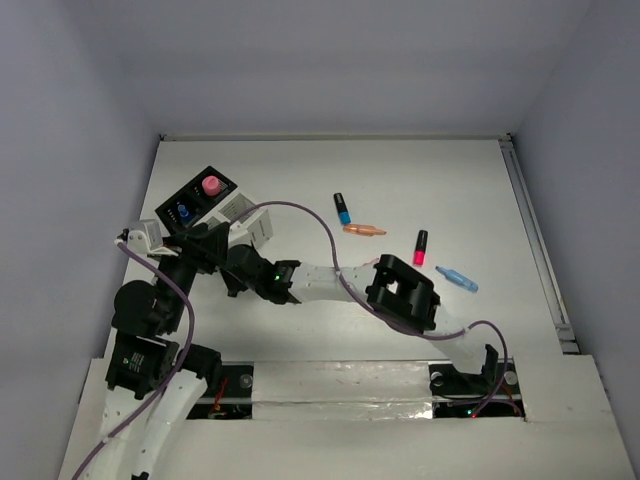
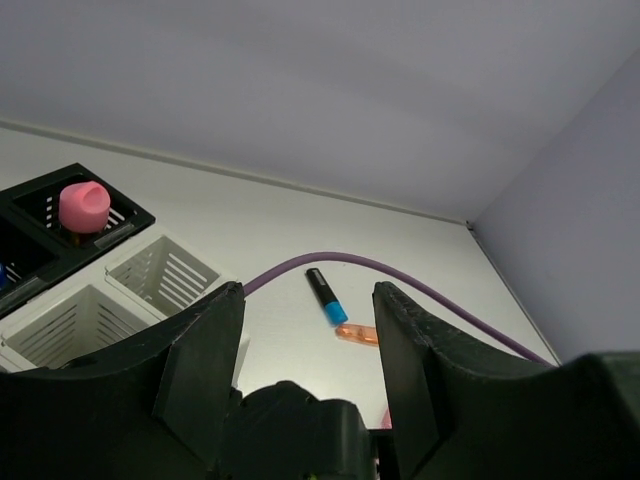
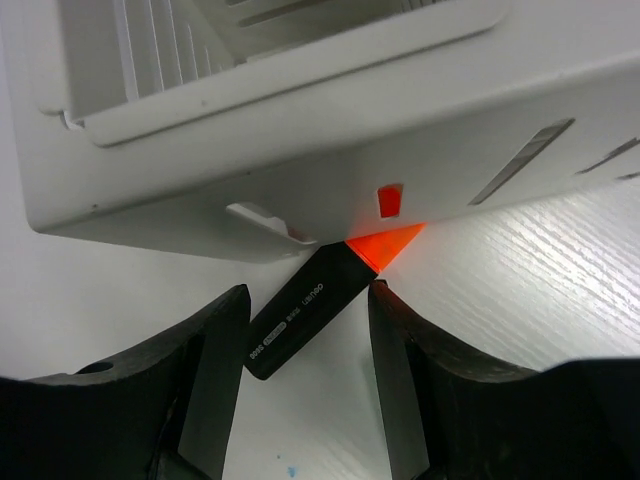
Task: Sort the stationery into containers
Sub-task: Pick up the pen from the center of the board, then place the pen in the storage box, then pick up the pen from the center of the board.
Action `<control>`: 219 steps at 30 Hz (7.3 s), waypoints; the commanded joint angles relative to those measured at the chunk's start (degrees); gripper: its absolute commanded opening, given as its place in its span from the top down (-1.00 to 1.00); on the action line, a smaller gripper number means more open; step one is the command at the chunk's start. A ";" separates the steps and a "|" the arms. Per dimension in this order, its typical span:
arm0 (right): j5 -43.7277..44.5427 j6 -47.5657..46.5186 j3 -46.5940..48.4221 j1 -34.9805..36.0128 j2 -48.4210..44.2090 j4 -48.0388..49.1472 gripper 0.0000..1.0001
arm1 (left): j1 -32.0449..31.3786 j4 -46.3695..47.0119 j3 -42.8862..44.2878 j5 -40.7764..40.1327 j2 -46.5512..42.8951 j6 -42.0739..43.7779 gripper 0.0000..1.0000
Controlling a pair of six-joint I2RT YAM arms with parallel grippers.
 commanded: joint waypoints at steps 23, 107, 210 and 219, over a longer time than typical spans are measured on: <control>9.86 2.27 -2.25 3.02 2.52 2.08 0.02 | -0.98 3.05 -0.32 0.52 0.02 1.43 -0.02; -10.09 -9.42 -6.74 -13.51 -14.28 37.93 0.80 | 2.88 3.05 0.03 2.11 -0.69 3.54 -0.98; -4.37 -10.56 18.57 -39.35 4.27 -27.98 -0.45 | 2.36 4.54 -0.94 6.59 -0.25 3.63 -0.98; -8.42 -9.51 24.56 -40.40 11.92 -27.89 -0.08 | 2.36 4.45 -0.94 6.68 -0.25 3.54 -0.98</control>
